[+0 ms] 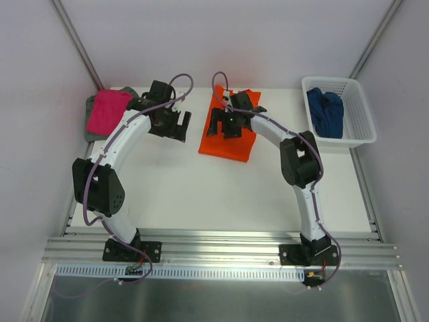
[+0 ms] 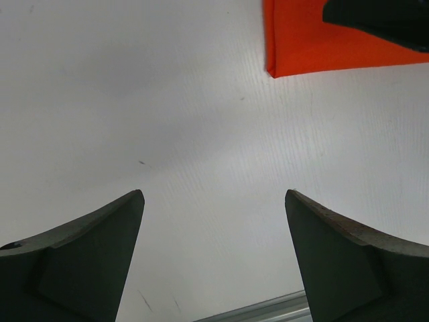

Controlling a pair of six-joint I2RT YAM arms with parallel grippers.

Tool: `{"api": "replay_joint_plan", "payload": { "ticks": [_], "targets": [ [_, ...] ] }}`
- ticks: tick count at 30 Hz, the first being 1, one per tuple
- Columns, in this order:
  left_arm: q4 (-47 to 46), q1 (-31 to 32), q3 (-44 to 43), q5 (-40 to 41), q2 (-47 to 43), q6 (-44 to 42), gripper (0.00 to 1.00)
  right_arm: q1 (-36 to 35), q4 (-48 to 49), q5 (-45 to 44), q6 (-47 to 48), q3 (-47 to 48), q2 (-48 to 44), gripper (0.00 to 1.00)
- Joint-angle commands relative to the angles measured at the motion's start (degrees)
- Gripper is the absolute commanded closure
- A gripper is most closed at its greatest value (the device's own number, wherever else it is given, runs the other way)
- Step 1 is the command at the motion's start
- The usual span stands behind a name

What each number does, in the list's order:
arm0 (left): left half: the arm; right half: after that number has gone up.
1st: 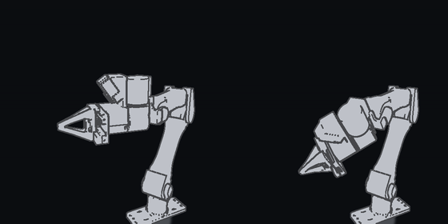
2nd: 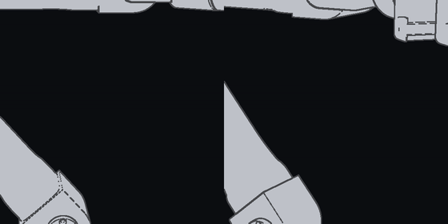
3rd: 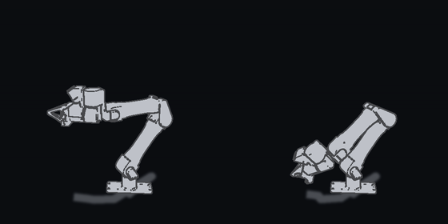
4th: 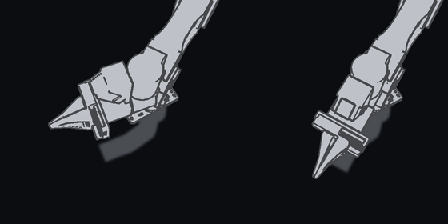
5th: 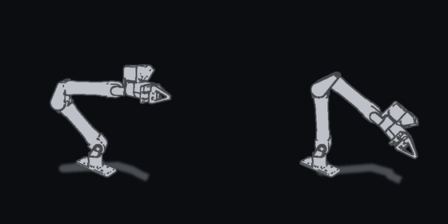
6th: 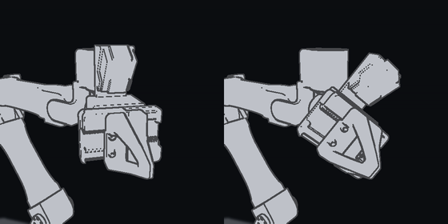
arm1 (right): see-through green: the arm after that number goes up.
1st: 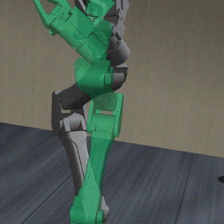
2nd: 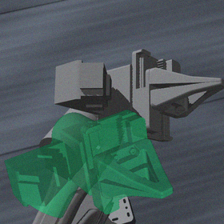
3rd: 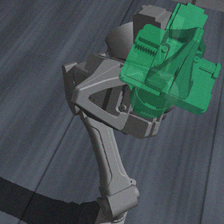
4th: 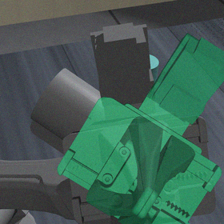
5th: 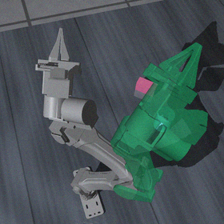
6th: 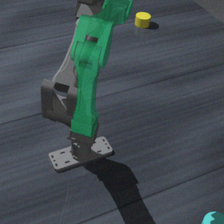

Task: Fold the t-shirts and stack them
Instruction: Fold the tshirt

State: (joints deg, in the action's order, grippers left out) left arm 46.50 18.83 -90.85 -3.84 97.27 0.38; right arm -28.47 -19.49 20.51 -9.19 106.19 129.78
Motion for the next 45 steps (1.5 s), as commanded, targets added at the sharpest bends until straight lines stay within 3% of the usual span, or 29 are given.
{"api": "replay_joint_plan", "payload": {
  "ticks": [1,11,21,25,34,41,42,45],
  "targets": [
    [0.43,-2.48,-3.19,1.02,-1.56,-0.56,0.12,0.17,-0.2,1.63,-1.7,1.39,1.09,0.04],
    [0.61,-3.54,-9.69,1.81,-0.33,-1.26,0.11,0.43,-3.97,8.49,-3.82,-10.12,-0.49,0.04],
    [0.52,-5.91,-14.0,3.05,1.25,-1.88,0.1,0.34,-6.97,10.78,-5.22,-29.97,-14.18,0.04],
    [0.43,-5.91,-14.01,1.99,1.78,-1.53,0.1,0.08,-8.19,10.87,-4.61,-33.58,-18.4,0.04],
    [0.08,-5.91,-12.16,-0.9,3.1,-0.47,0.1,-1.41,-7.85,8.58,-1.98,-34.92,-23.96,0.04],
    [0.17,-5.38,-12.25,-0.47,1.52,-0.56,0.07,-1.76,-11.54,6.05,1.46,-22.36,-20.53,0.04],
    [0.34,-5.38,-10.59,-0.73,1.34,-0.56,0.02,-1.85,-11.63,4.9,1.28,-21.74,-21.4,0.04],
    [0.78,-5.38,-6.37,-3.45,1.25,1.46,0.01,-1.77,-11.8,1.91,1.1,-22.69,-23.6,0.04]
  ]
}}
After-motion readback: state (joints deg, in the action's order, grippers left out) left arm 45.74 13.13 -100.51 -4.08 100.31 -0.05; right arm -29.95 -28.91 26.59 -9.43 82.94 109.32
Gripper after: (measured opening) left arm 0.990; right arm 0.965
